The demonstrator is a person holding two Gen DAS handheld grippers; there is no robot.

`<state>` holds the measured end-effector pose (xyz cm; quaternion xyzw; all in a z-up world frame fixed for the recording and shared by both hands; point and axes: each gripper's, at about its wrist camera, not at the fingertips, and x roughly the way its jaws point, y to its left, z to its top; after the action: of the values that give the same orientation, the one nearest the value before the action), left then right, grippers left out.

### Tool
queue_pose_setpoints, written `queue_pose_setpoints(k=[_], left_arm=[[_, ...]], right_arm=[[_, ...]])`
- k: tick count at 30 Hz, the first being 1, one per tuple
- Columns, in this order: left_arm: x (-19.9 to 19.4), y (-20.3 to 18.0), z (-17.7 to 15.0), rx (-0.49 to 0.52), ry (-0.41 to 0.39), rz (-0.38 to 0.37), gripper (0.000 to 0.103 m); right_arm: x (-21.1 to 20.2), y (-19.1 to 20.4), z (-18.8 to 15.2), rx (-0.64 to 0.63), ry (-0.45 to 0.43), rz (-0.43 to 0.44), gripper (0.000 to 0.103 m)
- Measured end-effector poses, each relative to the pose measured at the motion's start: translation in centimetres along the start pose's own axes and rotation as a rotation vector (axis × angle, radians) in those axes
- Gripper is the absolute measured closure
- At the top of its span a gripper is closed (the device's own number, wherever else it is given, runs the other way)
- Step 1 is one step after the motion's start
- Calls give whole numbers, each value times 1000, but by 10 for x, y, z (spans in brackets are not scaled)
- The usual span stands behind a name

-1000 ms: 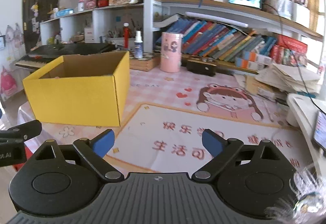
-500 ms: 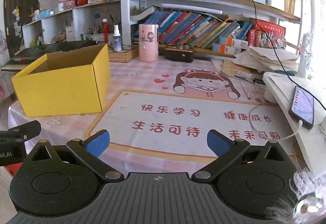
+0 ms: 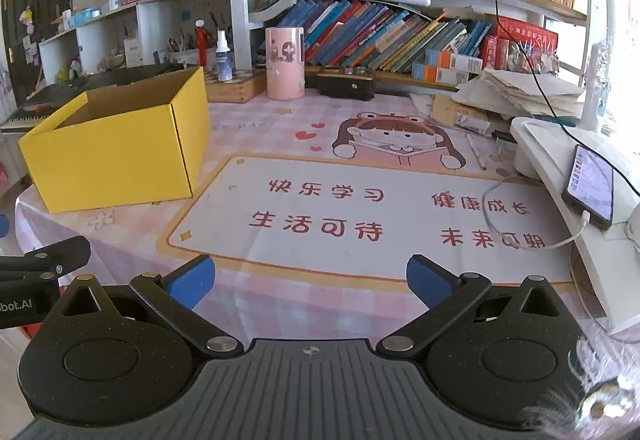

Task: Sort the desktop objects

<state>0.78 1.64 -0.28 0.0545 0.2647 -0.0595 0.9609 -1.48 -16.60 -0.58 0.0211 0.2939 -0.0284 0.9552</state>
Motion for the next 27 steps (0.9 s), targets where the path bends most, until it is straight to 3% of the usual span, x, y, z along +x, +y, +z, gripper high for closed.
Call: queue_pose_setpoints(k=[27], left_arm=[[-1, -2, 0, -9, 15, -2, 0]], right_arm=[[-3, -1, -3, -2, 9, 3, 0]])
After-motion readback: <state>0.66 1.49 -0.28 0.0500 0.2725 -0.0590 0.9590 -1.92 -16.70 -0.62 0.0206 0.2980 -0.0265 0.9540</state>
